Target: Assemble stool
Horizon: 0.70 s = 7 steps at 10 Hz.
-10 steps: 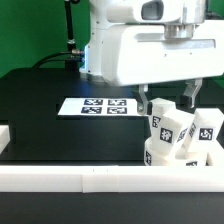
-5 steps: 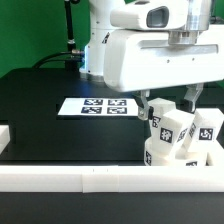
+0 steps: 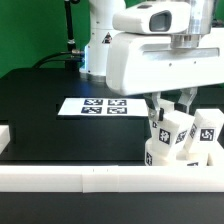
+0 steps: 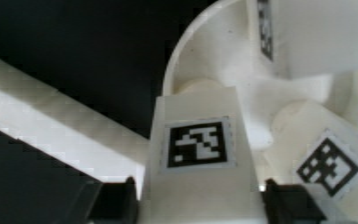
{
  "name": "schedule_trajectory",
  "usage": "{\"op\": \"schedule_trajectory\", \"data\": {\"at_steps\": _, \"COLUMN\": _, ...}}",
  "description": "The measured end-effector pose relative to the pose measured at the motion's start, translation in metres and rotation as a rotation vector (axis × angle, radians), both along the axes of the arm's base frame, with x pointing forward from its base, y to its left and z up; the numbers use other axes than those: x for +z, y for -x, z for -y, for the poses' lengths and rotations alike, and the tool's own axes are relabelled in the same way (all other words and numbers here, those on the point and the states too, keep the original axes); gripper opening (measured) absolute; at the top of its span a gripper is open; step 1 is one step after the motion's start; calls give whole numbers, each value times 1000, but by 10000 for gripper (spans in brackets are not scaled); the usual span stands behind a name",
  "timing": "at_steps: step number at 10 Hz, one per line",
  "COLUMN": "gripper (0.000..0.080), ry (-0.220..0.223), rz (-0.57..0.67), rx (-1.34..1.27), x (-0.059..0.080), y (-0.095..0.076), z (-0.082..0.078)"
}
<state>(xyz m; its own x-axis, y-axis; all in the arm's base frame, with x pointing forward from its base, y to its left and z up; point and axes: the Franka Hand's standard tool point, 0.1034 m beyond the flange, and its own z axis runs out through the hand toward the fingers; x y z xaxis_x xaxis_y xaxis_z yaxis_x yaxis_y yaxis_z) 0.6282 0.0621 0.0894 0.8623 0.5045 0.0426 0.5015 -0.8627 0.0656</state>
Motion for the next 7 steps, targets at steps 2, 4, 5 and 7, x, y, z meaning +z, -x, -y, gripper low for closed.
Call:
{"op": "schedule_trajectory", "data": {"at_steps": 2, "gripper": 342, "ry": -2, "rz": 3, "rx": -28, "x": 0, "y": 0, "z": 1}}
{"op": "schedule_trajectory", "data": {"at_steps": 4, "gripper": 342, "ry": -4, "rz": 4, "rx": -72, "x": 0, "y": 0, "z": 2}}
{"op": "schedule_trajectory", "data": {"at_steps": 5, "gripper": 342, "ry": -8, "rz": 5, "rx": -102, "x": 0, "y": 0, "z": 1}}
{"op": "schedule_trajectory", "data": {"at_steps": 7, "gripper": 343, "ry": -37, "rz": 22, "rx": -423, "x": -1, "y": 0, "z": -1}}
